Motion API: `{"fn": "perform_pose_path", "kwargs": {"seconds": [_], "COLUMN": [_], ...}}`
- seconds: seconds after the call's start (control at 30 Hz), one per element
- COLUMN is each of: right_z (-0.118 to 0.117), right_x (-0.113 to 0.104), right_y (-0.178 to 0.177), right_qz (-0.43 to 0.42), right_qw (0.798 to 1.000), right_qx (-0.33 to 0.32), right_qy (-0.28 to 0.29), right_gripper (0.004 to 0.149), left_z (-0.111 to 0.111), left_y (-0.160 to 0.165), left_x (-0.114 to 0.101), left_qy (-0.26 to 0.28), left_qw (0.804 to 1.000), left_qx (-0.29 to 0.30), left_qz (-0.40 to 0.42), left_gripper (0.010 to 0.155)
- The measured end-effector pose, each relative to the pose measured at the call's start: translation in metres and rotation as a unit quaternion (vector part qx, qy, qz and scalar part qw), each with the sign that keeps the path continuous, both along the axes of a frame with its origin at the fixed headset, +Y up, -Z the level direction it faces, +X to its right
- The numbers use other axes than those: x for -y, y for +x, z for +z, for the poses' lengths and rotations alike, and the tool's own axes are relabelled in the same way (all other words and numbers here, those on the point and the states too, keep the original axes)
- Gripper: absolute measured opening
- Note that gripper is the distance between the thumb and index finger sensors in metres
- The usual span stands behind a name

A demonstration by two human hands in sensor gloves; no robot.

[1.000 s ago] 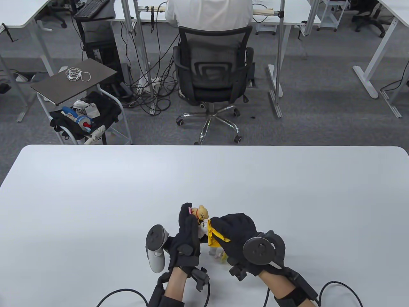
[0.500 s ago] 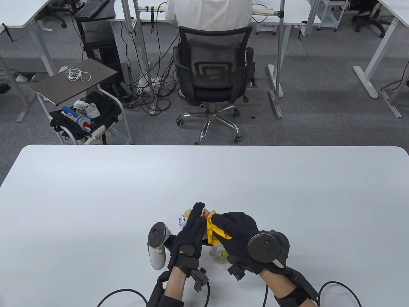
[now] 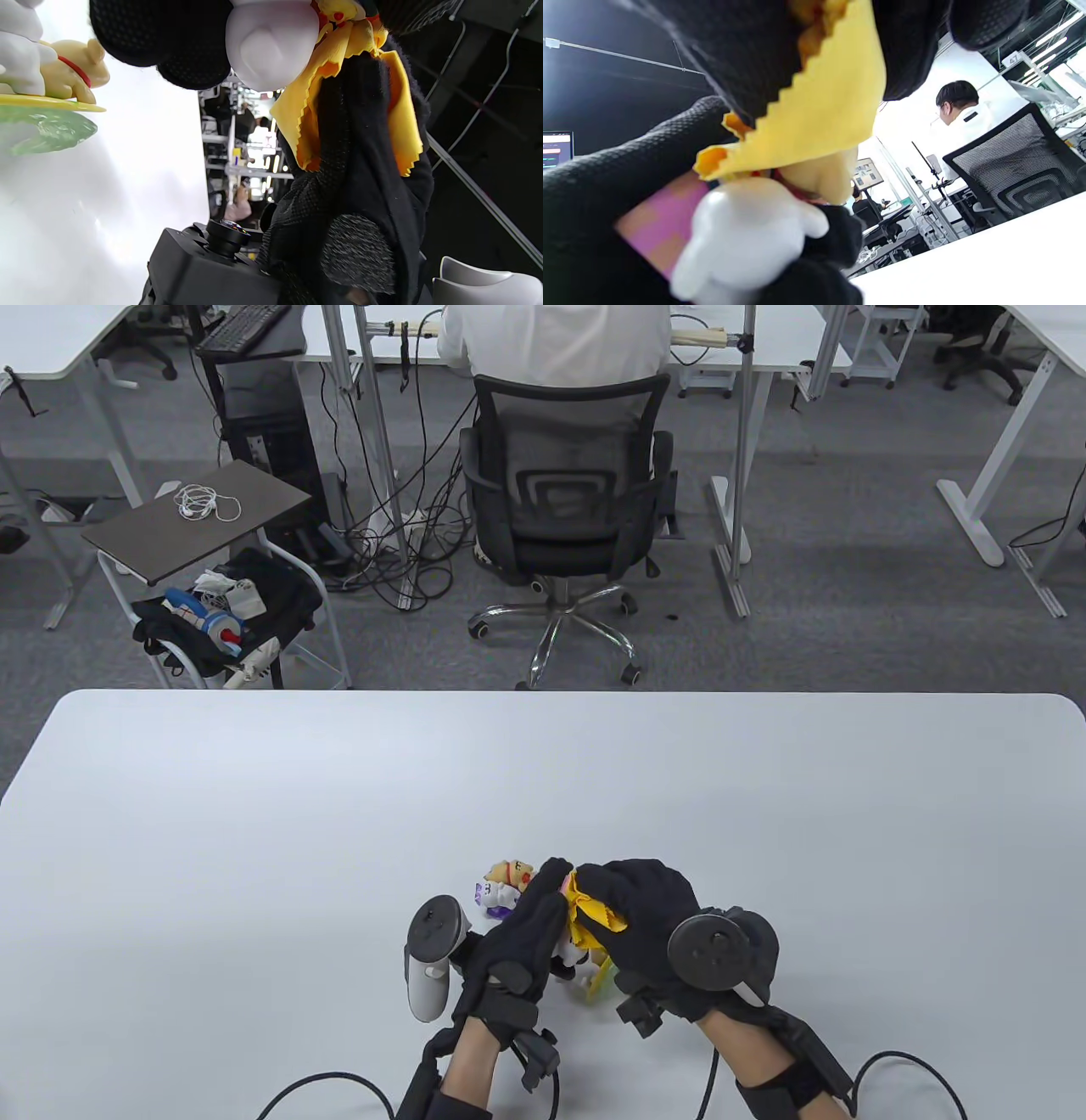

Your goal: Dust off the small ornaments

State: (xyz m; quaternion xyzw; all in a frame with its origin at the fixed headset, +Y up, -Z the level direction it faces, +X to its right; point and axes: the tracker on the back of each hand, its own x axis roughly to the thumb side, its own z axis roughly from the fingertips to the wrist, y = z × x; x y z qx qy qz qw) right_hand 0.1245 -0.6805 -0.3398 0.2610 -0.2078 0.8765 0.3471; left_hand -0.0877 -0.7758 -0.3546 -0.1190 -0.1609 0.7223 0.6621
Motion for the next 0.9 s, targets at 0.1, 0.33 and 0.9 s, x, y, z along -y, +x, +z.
{"fn": "perform_pose_path", "kwargs": {"seconds": [0.1, 0.33, 0.9], "right_z": [0.005, 0.029, 0.028], "right_x": [-0.004, 0.0, 0.0], "right_y": [0.002, -0.032, -0.035], "right_qz": [-0.005, 0.05, 0.063], "right_qw": [1.0, 0.995, 0.994], "right_qx": [0.003, -0.036, -0.052], "right_qy": [0.013, 0.072, 0.067], "right_gripper": [0.048, 0.054, 0.053], "left_z": [-0.001, 0.003, 0.004], "left_y": [0.002, 0.004, 0.008], "left_x": [0.002, 0.016, 0.023], "left_qy": [0.001, -0.055, -0.098], "left_qw": [1.0, 0.995, 0.987], "left_qx": [0.004, 0.006, 0.004], "left_qz": [0.012, 0.085, 0.124], "left_gripper": [0.066, 0.065, 0.064]}}
